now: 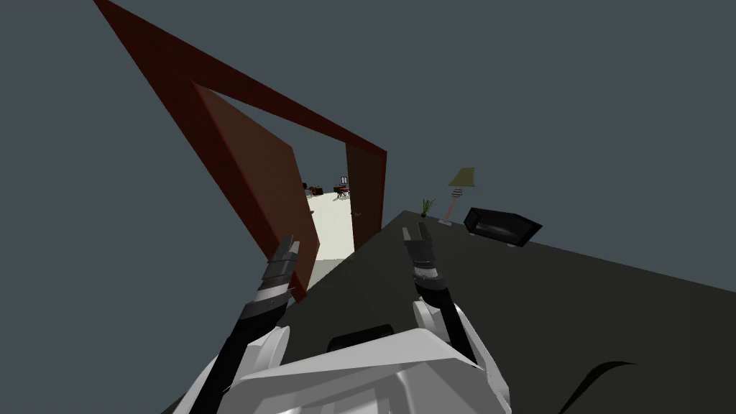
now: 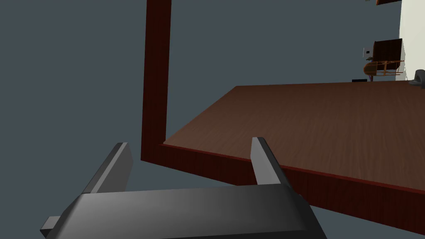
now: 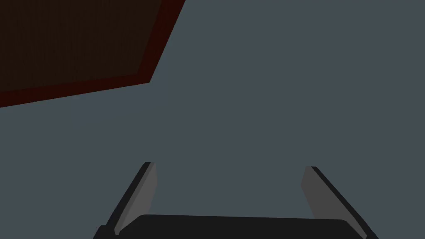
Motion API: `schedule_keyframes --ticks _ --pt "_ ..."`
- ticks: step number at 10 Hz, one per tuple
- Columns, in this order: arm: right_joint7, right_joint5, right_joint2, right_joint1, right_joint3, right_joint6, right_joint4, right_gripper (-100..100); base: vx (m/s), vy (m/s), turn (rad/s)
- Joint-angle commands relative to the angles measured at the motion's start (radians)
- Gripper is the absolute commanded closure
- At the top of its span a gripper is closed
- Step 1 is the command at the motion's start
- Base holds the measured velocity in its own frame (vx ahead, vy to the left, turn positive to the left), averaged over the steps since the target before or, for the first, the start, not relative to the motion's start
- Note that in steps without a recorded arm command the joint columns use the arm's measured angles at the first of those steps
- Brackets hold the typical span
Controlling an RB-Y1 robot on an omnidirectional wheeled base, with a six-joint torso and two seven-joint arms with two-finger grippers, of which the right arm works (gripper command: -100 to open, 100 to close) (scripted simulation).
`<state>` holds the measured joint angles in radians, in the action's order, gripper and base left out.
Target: Push the door open
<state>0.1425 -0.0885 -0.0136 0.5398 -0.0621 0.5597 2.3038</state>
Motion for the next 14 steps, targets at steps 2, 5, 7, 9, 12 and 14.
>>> schedule_keyframes --ticks 2,5,7,9,12,14 --pt "-0.003 0.003 -0.011 -0.018 -0.006 0.006 -0.042 -100 0.094 -0.015 0.047" --pt "-0.009 0.008 -0.029 -0.051 -0.016 0.017 -0.123 -100 0.148 -0.033 0.059" --pt "-0.013 0.011 -0.04 -0.076 -0.024 0.025 -0.183 -100 0.184 -0.049 0.066" --pt "-0.015 0.014 -0.045 -0.091 -0.029 0.03 -0.219 -100 0.123 -0.032 0.043" --pt "-0.021 0.018 -0.055 -0.122 -0.039 0.04 -0.293 -100 0.118 -0.033 0.053" --pt "-0.024 0.021 -0.059 -0.14 -0.045 0.046 -0.335 -100 0.095 -0.035 0.049"
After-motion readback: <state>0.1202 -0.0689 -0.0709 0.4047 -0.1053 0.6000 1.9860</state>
